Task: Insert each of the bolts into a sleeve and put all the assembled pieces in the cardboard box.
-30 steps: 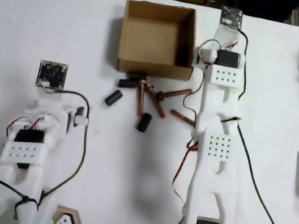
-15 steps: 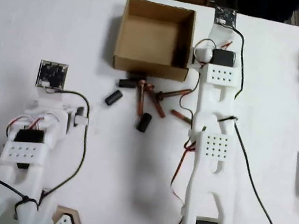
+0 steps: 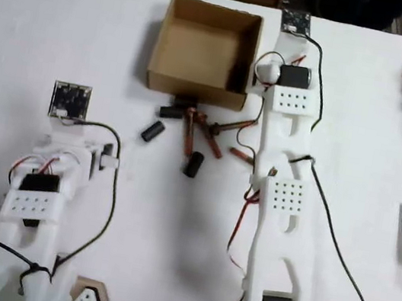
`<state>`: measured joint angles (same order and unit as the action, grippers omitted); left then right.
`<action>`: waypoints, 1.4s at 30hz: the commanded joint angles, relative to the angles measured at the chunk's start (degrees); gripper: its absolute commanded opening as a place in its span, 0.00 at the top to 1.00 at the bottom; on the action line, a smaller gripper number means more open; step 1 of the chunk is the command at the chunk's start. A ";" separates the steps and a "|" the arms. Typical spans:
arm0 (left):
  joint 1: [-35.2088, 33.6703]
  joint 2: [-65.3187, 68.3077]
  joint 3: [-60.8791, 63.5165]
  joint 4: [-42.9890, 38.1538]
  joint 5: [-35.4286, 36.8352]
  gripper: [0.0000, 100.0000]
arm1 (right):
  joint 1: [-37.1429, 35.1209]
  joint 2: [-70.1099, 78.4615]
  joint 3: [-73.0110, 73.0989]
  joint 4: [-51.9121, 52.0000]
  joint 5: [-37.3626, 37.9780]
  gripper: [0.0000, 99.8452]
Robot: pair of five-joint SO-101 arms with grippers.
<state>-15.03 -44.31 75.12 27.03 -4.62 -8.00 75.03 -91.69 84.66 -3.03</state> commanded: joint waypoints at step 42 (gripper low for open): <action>-0.53 -0.26 -0.48 -6.07 0.09 0.73 | -26.95 -54.37 82.11 -6.20 -13.01 0.87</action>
<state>-15.12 -44.31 75.12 22.11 -4.62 -34.29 18.59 -5.19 77.36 -13.14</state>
